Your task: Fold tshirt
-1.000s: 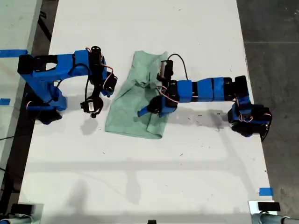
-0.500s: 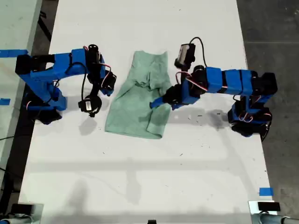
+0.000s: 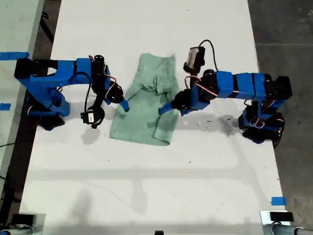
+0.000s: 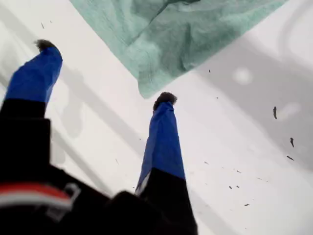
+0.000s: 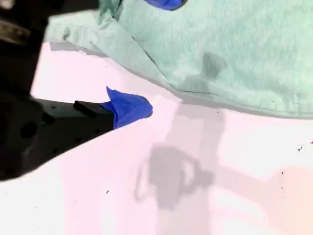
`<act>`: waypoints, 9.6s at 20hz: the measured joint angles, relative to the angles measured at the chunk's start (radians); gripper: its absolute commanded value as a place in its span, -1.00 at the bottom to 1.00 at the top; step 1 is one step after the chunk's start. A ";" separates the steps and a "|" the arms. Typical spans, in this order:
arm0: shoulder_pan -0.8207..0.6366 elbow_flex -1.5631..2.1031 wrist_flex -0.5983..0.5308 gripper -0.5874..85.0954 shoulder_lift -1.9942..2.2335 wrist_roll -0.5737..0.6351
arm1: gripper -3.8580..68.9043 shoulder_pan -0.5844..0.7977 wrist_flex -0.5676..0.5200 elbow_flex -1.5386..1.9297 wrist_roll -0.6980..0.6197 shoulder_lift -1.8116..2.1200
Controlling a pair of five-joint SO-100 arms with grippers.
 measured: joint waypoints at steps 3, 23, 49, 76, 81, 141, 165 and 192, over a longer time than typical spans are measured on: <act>0.000 0.132 -0.101 -0.37 0.002 -0.008 | 0.04 0.000 0.000 0.008 -0.003 0.000; -0.048 0.341 -0.485 -0.99 -0.192 0.002 | 0.03 -0.002 -0.037 0.095 -0.003 0.028; 0.020 -0.543 -0.106 -0.99 -0.676 -0.107 | 0.01 -0.020 -0.083 0.137 0.009 0.061; 0.074 0.163 0.210 -0.54 0.500 -0.202 | 0.00 -0.156 -0.014 0.176 0.144 0.127; 0.080 0.170 0.161 -0.53 0.460 -0.201 | 0.00 -0.160 -0.015 0.175 0.149 0.127; 0.167 -0.802 0.046 -0.99 -0.460 0.227 | -0.95 -0.025 0.084 -0.348 -0.241 -0.282; -0.525 -0.836 -0.034 -0.52 -0.499 0.635 | 0.10 0.640 -0.184 0.103 -0.672 -0.017; -0.101 1.384 -0.164 -0.98 1.727 -0.110 | -0.91 -0.083 -0.195 1.431 0.295 1.569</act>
